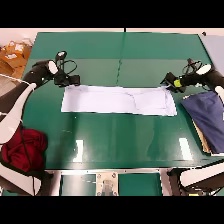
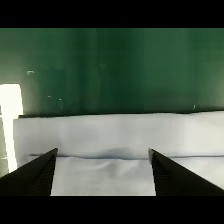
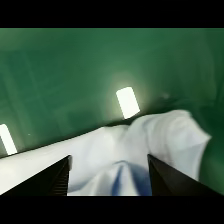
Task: Fold the shirts.
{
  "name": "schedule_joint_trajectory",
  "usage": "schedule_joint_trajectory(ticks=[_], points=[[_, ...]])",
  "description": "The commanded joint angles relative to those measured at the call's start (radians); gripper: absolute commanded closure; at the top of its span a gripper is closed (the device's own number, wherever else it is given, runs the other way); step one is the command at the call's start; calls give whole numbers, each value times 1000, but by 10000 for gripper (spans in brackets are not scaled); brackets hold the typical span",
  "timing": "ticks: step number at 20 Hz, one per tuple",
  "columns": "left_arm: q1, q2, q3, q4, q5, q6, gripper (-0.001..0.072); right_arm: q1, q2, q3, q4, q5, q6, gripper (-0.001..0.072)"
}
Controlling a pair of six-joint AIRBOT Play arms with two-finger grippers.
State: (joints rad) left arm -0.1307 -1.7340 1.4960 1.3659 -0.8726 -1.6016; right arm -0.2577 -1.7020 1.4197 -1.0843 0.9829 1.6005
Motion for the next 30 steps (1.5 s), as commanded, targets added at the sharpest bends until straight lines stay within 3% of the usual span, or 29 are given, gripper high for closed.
schedule_joint_trajectory(ticks=[1, 2, 6, 12, 18, 20, 21, 23, 26, 30], points=[[50, -12, 87, 7, -160, 6, 61, -90, -25, 93, 0, 219, -132, 126], [70, -12, 111, 7, -214, 6, 62, -127, -25, 94, 0, 268, -175, 78], [118, -12, 158, 2, -329, 4, 62, -230, -88, 93, 12, 420, -315, 68], [115, -13, 158, -34, -351, 2, 62, -256, -197, 93, 294, 544, -635, 68], [115, -13, 158, -35, -351, 2, 62, -270, -200, 153, 301, 485, -635, 68], [115, -13, 158, -35, -350, 2, 63, -270, -200, 191, 304, 550, -633, 55], [115, -13, 158, -35, -349, 2, 62, -269, -200, 206, 304, 596, -632, 11], [115, -13, 158, -35, -346, 2, 62, -265, -200, 208, 298, 635, -597, 11], [115, -13, 158, -38, -348, 2, 63, -254, -203, 171, 192, 587, -553, 10], [115, -13, 158, -42, -347, -16, 62, -233, -232, 109, 182, 523, -565, 2]])
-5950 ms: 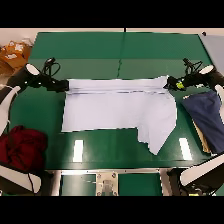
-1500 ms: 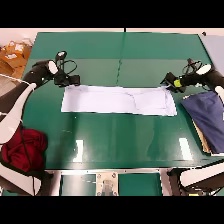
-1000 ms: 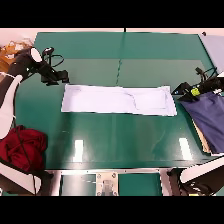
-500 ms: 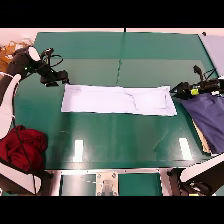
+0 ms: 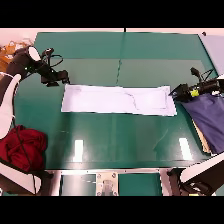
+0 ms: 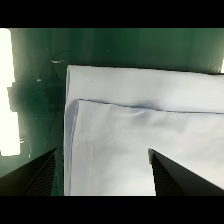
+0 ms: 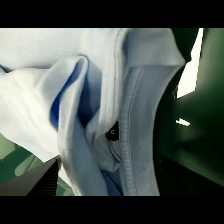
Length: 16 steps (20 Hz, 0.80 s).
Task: Fold the shirts.
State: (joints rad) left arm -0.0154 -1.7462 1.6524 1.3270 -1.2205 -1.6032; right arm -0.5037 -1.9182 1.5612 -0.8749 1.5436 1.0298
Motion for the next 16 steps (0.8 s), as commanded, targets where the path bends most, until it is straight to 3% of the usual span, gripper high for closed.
schedule_joint_trajectory(ticks=[1, 11, 12, 13, 14, 15, 16], points=[[0, 0, 1, -3, 1, -16, 63, 21, -29, -32, -28, -41, 5, 2], [0, 0, 1, -56, 1, -13, 63, 88, -78, -26, -21, -129, 8, 17], [0, 0, 1, -91, 1, -11, 64, 108, -78, -26, -25, -138, 11, 124], [0, 0, 1, -126, 1, -10, 64, 126, -78, -26, -31, -138, 11, 380], [0, 0, 1, -151, 1, 0, 71, 141, -78, -26, -35, -137, 15, 532], [0, 0, 1, -168, 0, 23, 253, 150, -78, -25, -35, -137, 34, 690], [0, 0, 1, -184, -3, 58, 476, 157, -78, -21, -35, -137, 42, 696]])
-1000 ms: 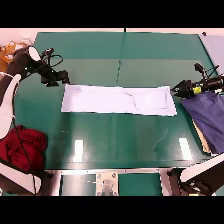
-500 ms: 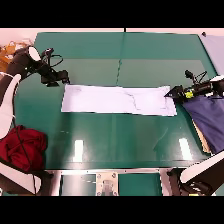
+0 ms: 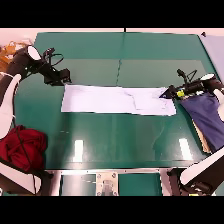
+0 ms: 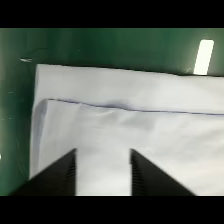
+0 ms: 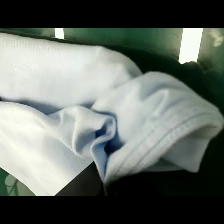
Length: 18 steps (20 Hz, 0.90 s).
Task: Fold the shirts.
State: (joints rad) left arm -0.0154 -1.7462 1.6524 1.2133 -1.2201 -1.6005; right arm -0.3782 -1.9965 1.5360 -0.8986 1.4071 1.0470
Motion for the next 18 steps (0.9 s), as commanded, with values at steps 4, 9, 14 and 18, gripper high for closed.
schedule_joint_trajectory(ticks=[4, 9, 14, 18], points=[[-49, -1, 0, -132, 1, 101, 691, 45, 22, 64, -11, 78, 63, 699], [-343, -76, 0, -152, 197, 114, 691, 65, 213, 150, -6, 180, 154, 699], [-630, -235, 3, -232, 511, 113, 691, 122, 394, 265, 102, 316, 288, 697], [-690, -267, 5, -322, 604, 113, 691, 193, 432, 359, 140, 322, 353, 697]])
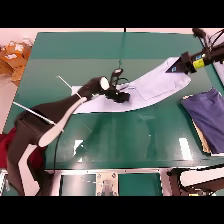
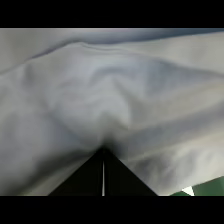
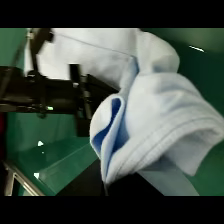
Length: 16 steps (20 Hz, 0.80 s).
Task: Fold the shirts.
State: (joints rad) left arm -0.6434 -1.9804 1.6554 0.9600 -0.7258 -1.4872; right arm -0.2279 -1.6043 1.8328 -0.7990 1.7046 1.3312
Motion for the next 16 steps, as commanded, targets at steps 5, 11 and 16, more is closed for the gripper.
schedule_joint_trajectory(ticks=[5, 11, 16], points=[[-38, -26, 3, -90, 27, -3, 690, 85, 30, 56, 26, 5, 76, 697], [134, 40, 179, -13, -423, 32, 691, 122, 30, 56, 25, -6, 136, 697], [335, 107, 430, 116, -847, 31, 690, 323, 30, 14, 24, -133, 241, 697]])
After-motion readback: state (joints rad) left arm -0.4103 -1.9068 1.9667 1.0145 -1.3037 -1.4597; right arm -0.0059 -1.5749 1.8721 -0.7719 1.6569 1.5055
